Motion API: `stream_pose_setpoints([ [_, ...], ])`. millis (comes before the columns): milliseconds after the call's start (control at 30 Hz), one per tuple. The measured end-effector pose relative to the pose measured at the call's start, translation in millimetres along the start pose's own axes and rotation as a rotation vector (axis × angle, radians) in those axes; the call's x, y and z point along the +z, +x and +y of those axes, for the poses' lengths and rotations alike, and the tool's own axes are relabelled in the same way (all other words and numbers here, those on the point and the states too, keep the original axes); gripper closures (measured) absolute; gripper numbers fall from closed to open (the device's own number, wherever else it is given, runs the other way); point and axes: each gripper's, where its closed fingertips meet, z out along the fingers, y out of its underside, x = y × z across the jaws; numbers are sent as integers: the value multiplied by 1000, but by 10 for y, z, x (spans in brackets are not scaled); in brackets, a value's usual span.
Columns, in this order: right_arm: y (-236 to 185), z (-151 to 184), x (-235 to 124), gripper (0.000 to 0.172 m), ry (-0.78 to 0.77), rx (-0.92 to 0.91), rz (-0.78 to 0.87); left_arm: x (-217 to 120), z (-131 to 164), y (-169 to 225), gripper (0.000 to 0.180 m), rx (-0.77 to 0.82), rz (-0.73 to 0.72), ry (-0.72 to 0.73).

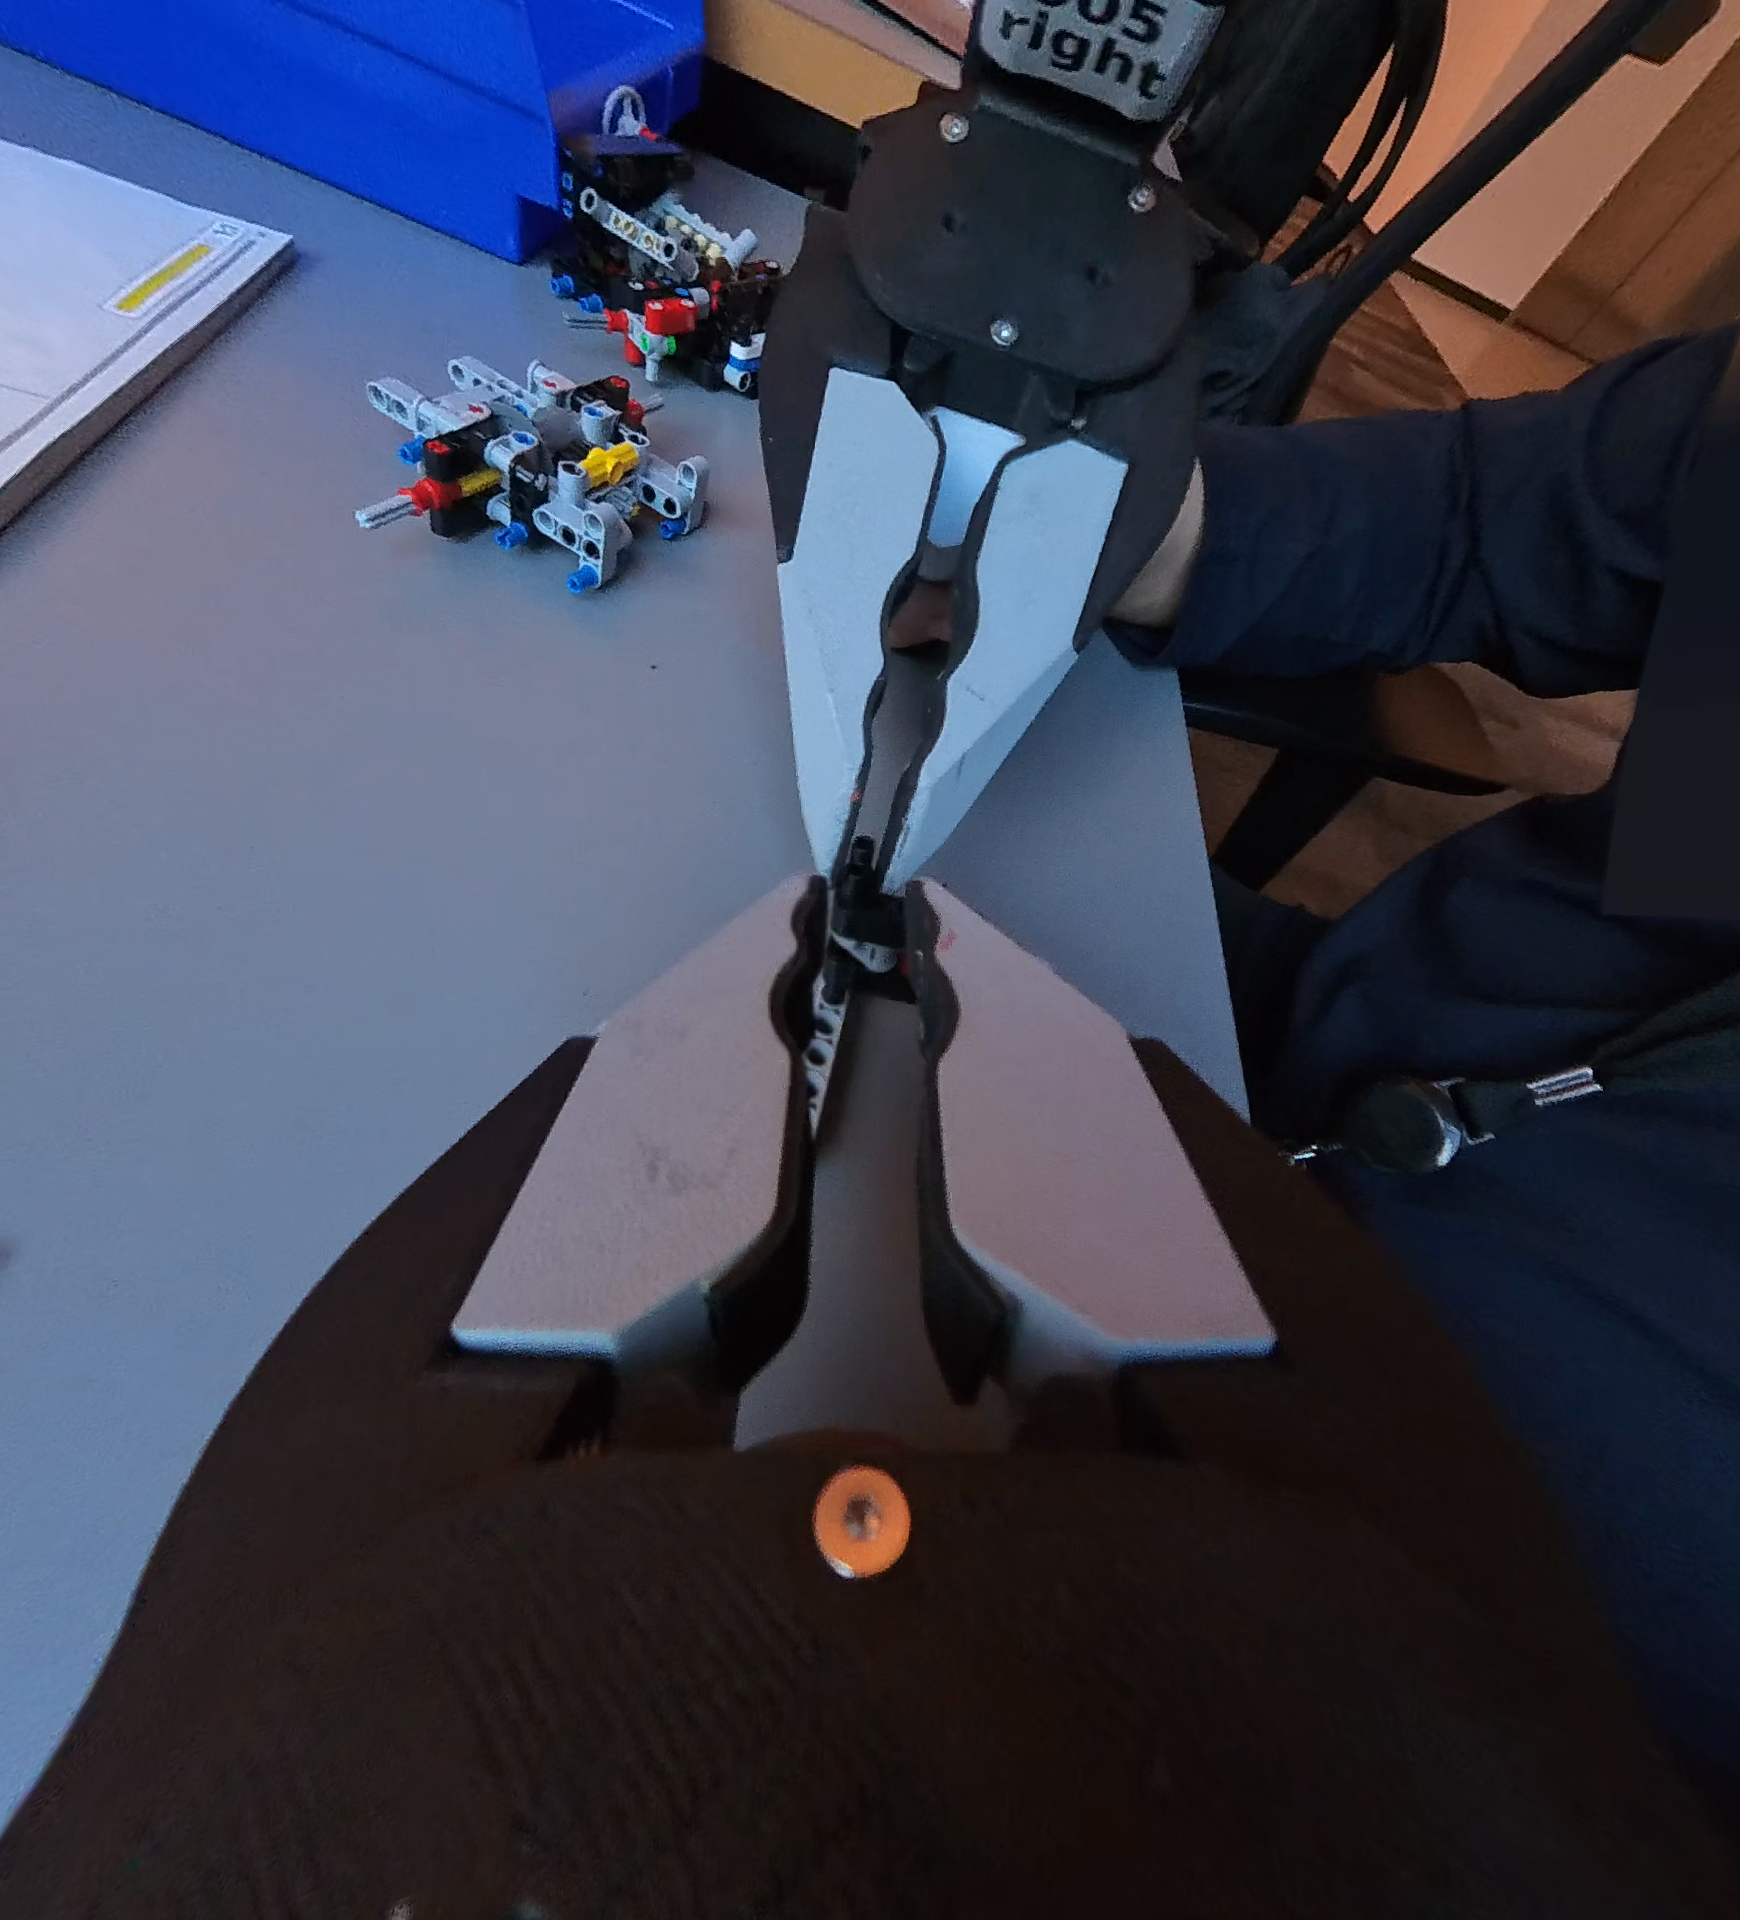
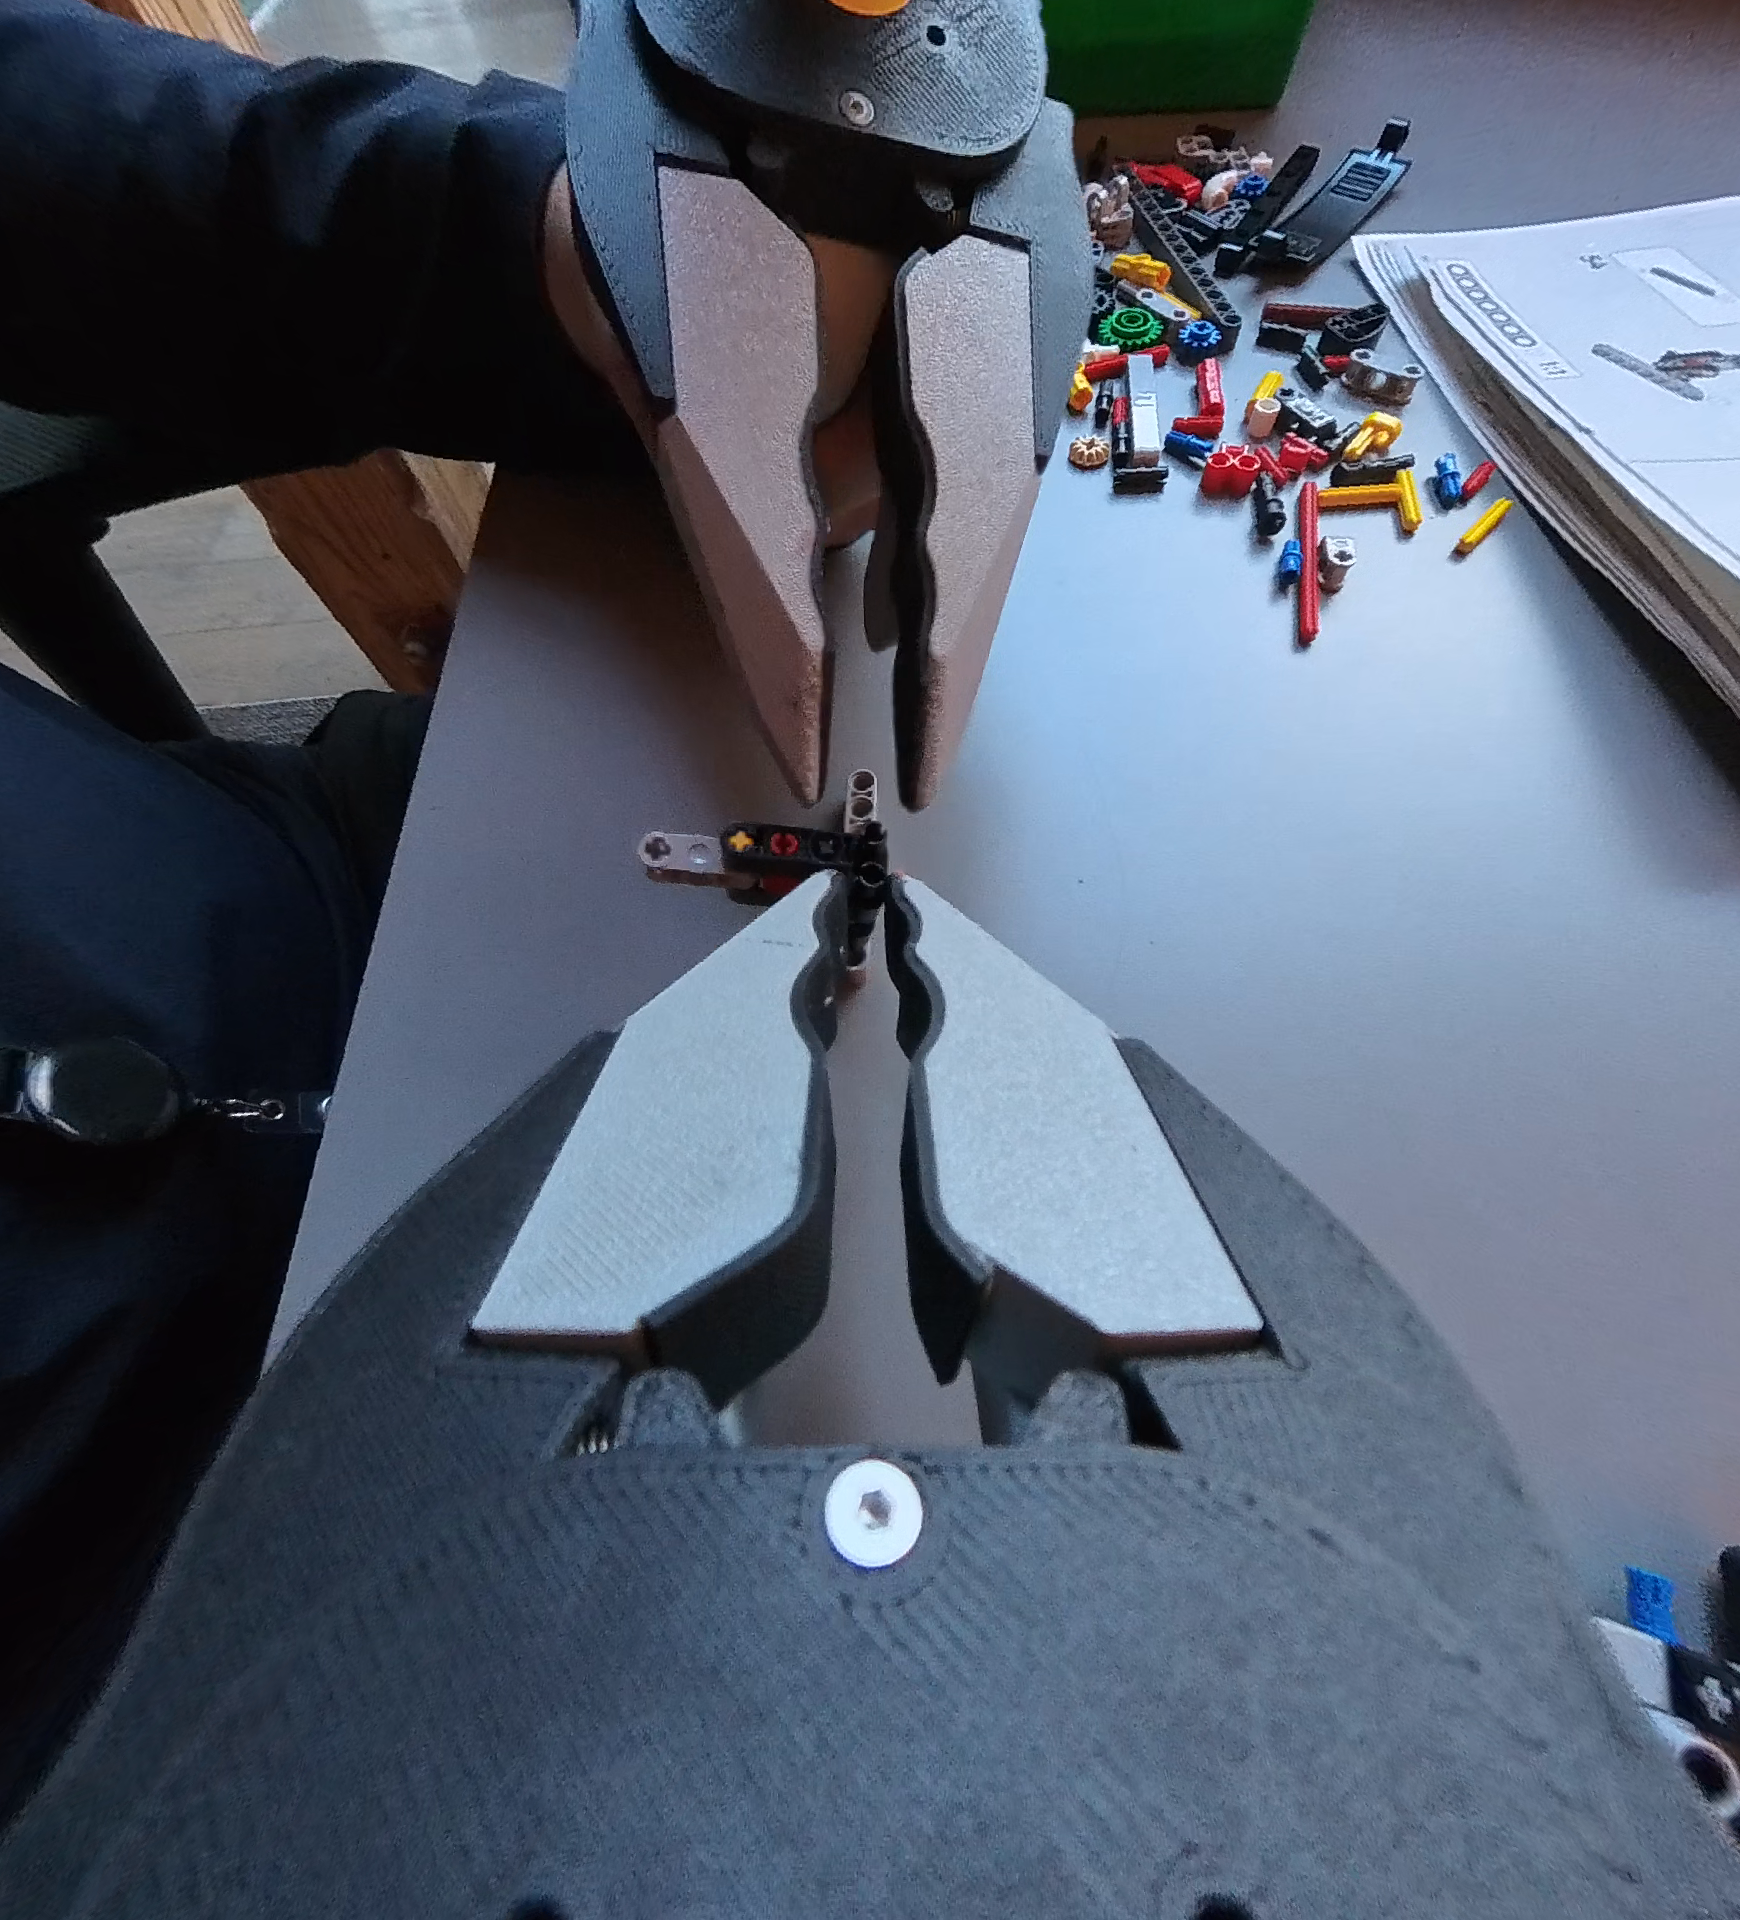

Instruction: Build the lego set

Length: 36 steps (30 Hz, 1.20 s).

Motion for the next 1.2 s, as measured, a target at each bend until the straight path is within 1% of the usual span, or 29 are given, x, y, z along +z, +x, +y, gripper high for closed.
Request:
stream_pose_setpoints([
  [133, -21, -35, -8, 169, 5, -13, -6, 64, 19, 10, 170, 37, 1, -38],
  [200, -26, -13, -1, 169, -14, -23, -5, 81, 21, 9, 179, 57, 3, -45],
  [467, -23, 7, 12, 169, -48, -52, 18, 82, 48, -1, 179, 90, -9, -60],
  [667, -22, -23, 2, 169, -47, -92, 46, 62, 23, 3, 180, 98, -15, -39],
  [767, -32, 4, 22, 168, -69, -110, 53, 70, 54, 7, 179, 109, -13, -61],
  [967, -44, 7, 29, 169, -76, -126, 66, 74, 75, 17, 178, 69, 12, -72],
  [1200, -56, -16, 57, 169, -58, -145, 74, 46, 94, 24, 179, 123, -9, -79],
])
